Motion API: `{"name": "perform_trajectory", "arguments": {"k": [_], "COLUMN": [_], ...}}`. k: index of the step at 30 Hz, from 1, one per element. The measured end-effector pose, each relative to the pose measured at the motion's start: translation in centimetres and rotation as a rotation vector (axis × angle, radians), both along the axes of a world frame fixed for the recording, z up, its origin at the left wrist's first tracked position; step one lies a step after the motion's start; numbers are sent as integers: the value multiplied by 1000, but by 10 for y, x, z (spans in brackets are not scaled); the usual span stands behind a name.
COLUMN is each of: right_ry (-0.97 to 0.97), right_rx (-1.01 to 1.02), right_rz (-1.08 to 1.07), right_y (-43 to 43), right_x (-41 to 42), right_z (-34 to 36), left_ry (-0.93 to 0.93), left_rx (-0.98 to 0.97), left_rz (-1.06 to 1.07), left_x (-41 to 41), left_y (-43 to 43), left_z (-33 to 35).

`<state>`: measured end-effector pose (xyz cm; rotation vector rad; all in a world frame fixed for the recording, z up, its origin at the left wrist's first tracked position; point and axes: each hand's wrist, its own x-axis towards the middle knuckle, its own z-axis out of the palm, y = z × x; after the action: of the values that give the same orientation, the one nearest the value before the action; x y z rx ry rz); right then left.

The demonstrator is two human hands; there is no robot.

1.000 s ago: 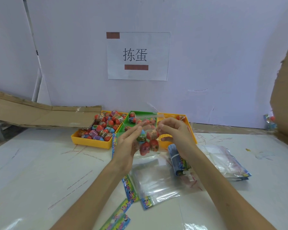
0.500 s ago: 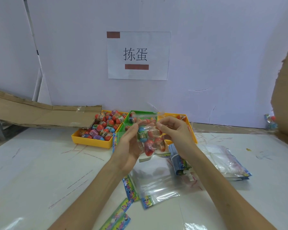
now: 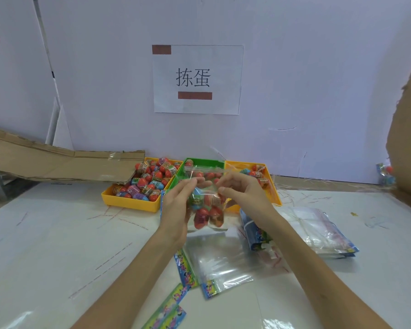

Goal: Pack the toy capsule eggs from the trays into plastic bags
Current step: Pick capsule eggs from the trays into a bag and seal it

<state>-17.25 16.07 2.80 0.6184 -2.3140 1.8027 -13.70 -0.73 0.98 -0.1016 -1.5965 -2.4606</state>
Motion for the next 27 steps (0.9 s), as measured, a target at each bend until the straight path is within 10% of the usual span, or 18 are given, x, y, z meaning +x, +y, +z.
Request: {"name": "perform_trajectory", "arguments": {"k": [11, 27], "right_ry": [747, 637], "right_rx": [285, 186], "right_rz": [-313, -310], "right_y": [-22, -21], "right_x": [15, 19], "right_z": [-8, -9], "left_ry": [225, 407], "left_rx": [-414, -708], "left_rz": [201, 266], "left_x": [4, 6], "left_y": [8, 11], "left_z": [-8, -16]}}
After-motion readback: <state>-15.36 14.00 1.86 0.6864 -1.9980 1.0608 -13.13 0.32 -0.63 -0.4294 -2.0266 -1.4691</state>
